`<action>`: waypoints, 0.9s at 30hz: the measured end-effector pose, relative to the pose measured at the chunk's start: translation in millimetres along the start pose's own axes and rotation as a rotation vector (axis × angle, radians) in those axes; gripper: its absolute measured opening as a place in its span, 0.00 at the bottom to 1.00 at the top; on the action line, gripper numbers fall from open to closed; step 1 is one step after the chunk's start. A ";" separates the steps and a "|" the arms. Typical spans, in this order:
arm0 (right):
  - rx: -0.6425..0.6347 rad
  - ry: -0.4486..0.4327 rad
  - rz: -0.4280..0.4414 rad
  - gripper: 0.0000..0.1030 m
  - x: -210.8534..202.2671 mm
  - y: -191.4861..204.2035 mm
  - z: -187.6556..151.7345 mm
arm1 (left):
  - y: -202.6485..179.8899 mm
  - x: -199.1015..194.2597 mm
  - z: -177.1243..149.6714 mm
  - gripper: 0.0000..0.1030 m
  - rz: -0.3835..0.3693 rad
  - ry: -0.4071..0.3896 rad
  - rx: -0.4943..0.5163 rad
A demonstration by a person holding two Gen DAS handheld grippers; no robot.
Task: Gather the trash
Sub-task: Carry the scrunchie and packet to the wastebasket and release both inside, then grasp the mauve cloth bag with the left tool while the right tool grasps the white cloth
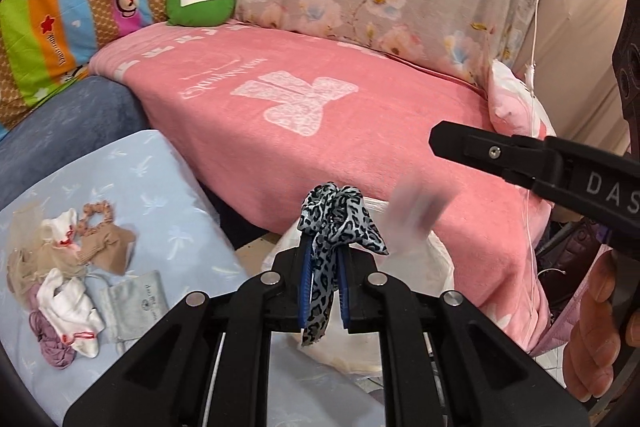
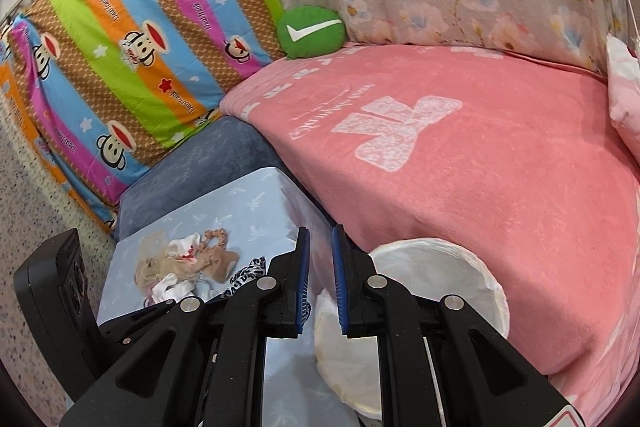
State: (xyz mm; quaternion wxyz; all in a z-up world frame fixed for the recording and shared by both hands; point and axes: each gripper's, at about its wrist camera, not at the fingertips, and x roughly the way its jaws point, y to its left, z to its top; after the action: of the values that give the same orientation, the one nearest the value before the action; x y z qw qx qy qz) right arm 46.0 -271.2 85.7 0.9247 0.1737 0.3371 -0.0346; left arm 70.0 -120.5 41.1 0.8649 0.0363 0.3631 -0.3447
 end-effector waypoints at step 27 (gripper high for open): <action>0.030 -0.032 -0.058 0.38 -11.0 -27.5 -17.6 | -21.7 18.2 -7.0 0.66 0.034 0.009 0.036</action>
State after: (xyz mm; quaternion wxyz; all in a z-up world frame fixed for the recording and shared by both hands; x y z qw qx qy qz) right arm 21.8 -291.5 71.9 0.9258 0.1771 0.3268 -0.0692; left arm 61.3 -145.2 28.0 0.8681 0.0596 0.3600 -0.3365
